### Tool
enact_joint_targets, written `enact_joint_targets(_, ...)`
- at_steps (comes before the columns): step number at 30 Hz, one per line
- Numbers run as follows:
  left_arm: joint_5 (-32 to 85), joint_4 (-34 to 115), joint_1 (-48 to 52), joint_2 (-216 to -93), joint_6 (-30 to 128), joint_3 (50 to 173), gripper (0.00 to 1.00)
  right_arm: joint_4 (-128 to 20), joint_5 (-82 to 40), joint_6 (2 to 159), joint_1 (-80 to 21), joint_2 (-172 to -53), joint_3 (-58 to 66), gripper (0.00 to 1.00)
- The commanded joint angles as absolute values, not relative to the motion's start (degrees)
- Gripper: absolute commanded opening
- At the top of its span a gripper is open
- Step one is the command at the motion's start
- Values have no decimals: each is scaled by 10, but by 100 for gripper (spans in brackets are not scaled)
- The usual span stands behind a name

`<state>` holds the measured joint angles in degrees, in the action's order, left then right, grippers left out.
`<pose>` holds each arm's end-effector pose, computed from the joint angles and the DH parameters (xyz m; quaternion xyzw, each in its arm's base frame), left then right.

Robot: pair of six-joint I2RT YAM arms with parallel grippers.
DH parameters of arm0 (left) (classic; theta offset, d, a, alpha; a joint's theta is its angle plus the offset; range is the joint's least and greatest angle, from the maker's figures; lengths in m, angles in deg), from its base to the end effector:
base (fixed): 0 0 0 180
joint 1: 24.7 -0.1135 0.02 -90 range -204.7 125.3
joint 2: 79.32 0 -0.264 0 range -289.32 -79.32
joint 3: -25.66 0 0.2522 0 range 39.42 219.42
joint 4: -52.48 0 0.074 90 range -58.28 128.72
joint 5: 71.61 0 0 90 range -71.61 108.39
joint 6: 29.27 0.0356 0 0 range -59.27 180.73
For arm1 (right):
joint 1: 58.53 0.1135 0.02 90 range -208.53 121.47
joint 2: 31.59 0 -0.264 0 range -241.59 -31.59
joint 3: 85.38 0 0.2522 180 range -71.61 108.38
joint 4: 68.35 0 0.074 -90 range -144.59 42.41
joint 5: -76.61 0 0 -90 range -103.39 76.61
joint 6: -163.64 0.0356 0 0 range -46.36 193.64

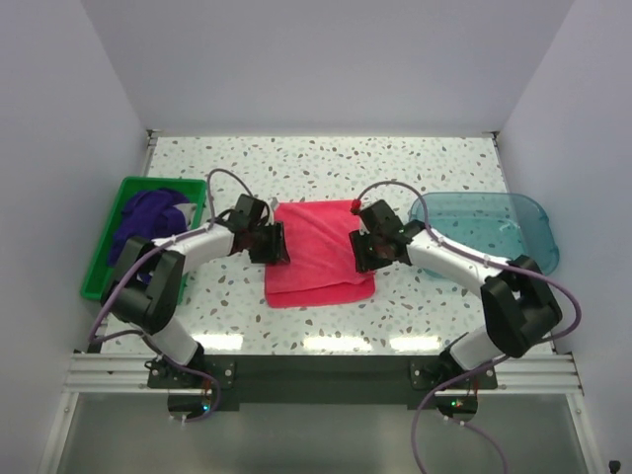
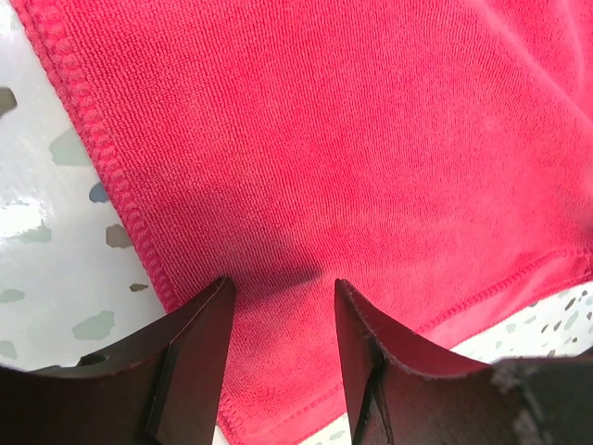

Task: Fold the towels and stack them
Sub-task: Fold the towel

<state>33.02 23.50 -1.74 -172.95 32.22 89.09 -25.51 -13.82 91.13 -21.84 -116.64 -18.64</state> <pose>0.2822 -0.1293 0.1570 -0.0125 0.9567 -0.2250 0.1841 0.2320 0.1732 0.2013 -0.1624 0.9547 0.1167 0.2201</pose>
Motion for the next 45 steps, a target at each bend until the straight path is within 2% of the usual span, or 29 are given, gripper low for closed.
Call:
enact_joint_targets(1,286,227,-18,-1752,323,919,53,-312,-117,921,-240,-1208,-136,43)
enact_joint_targets(12,261,242,-33,-1840,333,1001,53,-375,-89,895,-261,-1393,-18,37)
enact_joint_targets(19,259,243,-57,-1887,351,1072,53,-362,-77,880,-279,-1460,82,37)
enact_joint_targets(22,256,226,-62,-1876,359,1094,56,-344,-78,880,-279,-1438,97,37)
enact_joint_targets(25,249,204,-62,-1819,351,1082,65,-338,-65,902,-279,-1387,62,38)
enact_joint_targets(26,248,197,-61,-1778,346,1064,71,-327,-59,910,-279,-1349,50,40)
enact_joint_targets(28,239,190,-61,-1733,327,1038,75,-314,-51,944,-279,-1313,12,44)
enact_joint_targets(29,235,185,-61,-1710,321,1009,78,-300,-44,960,-279,-1294,-1,58)
enact_joint_targets(32,224,173,-62,-1620,303,949,81,-283,-36,1032,-279,-1231,-60,79)
enact_joint_targets(34,230,169,-62,-1597,288,922,81,-282,-36,1088,-279,-1193,-102,83)
enact_joint_targets(36,241,180,-62,-1576,273,885,79,-293,-34,1124,-279,-1167,-127,82)
enact_joint_targets(38,245,205,-62,-1569,265,852,74,-320,-37,1165,-279,-1155,-161,76)
enact_joint_targets(43,240,225,-62,-1599,267,852,64,-347,-36,1225,-279,-1164,-187,61)
enact_joint_targets(45,235,232,-62,-1611,268,853,62,-352,-33,1248,-279,-1168,-192,60)
